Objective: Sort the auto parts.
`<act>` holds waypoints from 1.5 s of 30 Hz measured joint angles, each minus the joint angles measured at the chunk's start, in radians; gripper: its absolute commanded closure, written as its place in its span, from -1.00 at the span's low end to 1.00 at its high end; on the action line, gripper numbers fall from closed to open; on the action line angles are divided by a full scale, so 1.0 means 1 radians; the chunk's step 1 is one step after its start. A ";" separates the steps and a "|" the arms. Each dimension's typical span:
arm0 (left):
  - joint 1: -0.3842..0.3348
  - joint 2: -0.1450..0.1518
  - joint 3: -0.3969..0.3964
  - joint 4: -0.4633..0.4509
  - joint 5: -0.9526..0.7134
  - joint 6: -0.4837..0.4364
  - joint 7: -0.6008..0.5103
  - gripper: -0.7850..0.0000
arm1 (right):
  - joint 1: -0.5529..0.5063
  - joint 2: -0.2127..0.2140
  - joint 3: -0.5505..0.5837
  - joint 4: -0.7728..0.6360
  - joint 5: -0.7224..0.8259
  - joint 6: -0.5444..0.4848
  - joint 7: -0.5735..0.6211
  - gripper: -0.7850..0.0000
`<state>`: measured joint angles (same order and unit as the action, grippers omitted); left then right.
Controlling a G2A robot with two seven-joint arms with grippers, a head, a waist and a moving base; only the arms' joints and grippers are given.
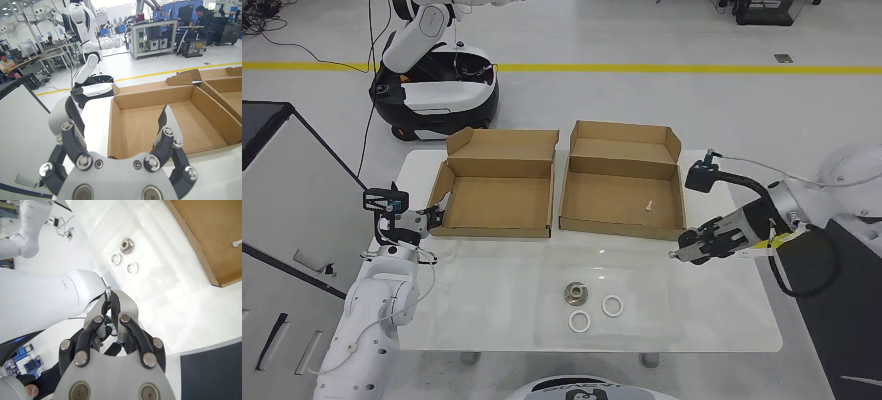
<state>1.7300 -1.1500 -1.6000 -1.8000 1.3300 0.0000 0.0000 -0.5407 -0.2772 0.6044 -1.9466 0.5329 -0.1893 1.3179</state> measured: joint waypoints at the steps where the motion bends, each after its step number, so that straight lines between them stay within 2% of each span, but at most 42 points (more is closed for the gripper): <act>1: 0.000 0.000 0.000 0.000 0.000 0.000 0.000 -1.00 | -0.011 0.000 0.002 0.013 0.029 -0.026 -0.009 1.00; 10: 0.000 0.000 0.000 0.000 0.000 0.000 0.000 -1.00 | -0.065 -0.035 0.010 0.111 0.272 -0.198 -0.048 1.00; 16: 0.000 0.000 0.000 0.000 0.000 0.000 0.000 -1.00 | -0.077 -0.076 0.012 0.171 0.424 -0.259 -0.022 1.00; 22: 0.000 0.000 0.000 0.000 0.000 0.000 0.000 -1.00 | -0.060 -0.116 0.015 0.201 0.441 -0.269 0.027 1.00; 37: 0.000 0.000 0.000 0.000 0.000 0.000 0.000 -1.00 | -0.076 -0.119 0.016 0.201 0.443 -0.257 0.012 1.00; 40: 0.000 0.000 0.000 0.000 0.000 0.000 0.000 -1.00 | -0.092 -0.126 0.028 0.217 0.515 -0.254 0.057 1.00; 45: 0.000 0.000 0.000 0.000 0.000 0.000 0.000 -1.00 | -0.111 -0.152 0.069 0.199 0.707 -0.183 0.130 1.00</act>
<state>1.7300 -1.1500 -1.6000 -1.8000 1.3300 0.0000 0.0000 -0.6513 -0.4297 0.6738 -1.7478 1.2400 -0.3727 1.4476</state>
